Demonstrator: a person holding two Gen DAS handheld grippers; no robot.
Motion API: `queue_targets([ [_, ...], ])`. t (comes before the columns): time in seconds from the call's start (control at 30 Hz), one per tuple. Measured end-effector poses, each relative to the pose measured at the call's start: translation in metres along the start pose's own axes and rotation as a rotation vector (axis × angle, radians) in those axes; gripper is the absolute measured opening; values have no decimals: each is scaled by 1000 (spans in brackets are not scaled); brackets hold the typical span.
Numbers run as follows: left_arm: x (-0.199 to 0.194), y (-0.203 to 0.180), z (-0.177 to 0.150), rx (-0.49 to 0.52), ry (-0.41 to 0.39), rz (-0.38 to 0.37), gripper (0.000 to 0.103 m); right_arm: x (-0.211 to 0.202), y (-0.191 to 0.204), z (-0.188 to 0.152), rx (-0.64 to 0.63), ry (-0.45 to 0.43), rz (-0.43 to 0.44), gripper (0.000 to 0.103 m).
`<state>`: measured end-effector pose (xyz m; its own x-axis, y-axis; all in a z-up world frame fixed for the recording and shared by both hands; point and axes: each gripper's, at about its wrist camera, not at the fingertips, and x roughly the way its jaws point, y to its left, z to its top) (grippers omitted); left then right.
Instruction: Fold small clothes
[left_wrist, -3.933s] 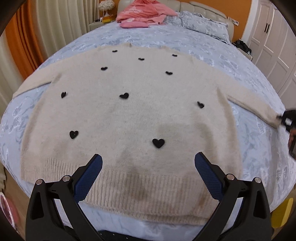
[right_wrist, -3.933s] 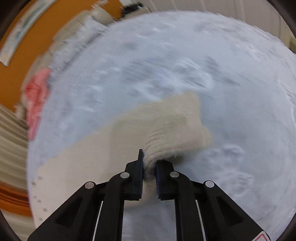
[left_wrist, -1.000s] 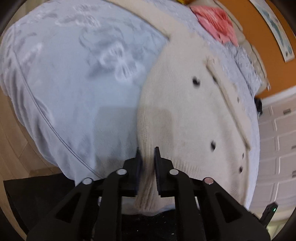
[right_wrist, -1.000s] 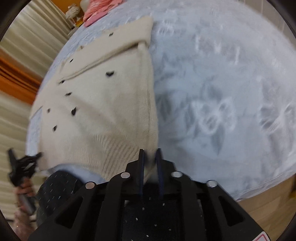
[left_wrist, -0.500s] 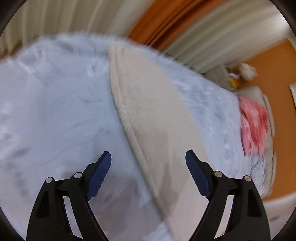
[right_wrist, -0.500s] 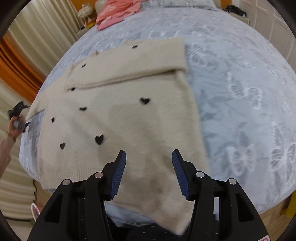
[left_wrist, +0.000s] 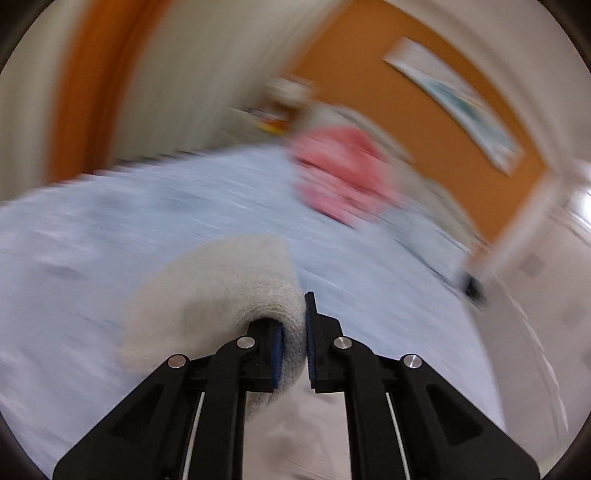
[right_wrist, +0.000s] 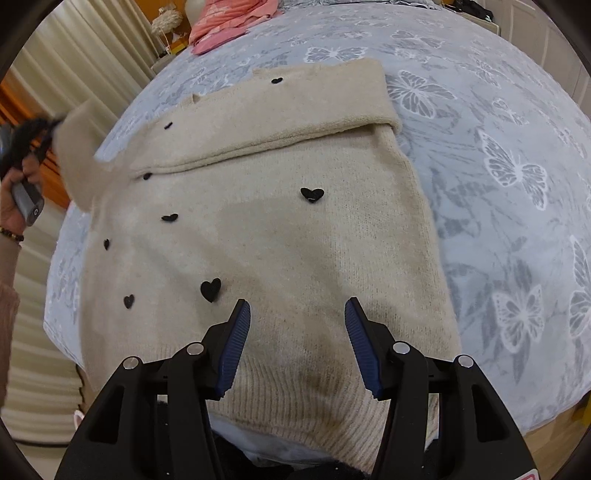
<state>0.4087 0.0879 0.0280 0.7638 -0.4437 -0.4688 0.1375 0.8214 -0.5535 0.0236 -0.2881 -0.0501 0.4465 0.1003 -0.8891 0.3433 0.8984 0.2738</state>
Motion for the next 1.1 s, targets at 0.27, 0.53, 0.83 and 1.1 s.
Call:
queue_targets([
  [0.27, 62, -107, -194, 105, 396, -87, 51, -5, -24, 15, 6, -27, 10, 59],
  [0.53, 6, -33, -167, -7, 298, 48, 79, 38, 11, 125, -102, -44, 177, 63],
  [0.83, -22, 20, -159, 31, 234, 259, 85, 117, 176, 166, -501, -111, 56, 74],
  [1.1, -2, 39, -179, 25, 255, 338, 85, 106, 130, 204, -300, -189, 122, 15],
])
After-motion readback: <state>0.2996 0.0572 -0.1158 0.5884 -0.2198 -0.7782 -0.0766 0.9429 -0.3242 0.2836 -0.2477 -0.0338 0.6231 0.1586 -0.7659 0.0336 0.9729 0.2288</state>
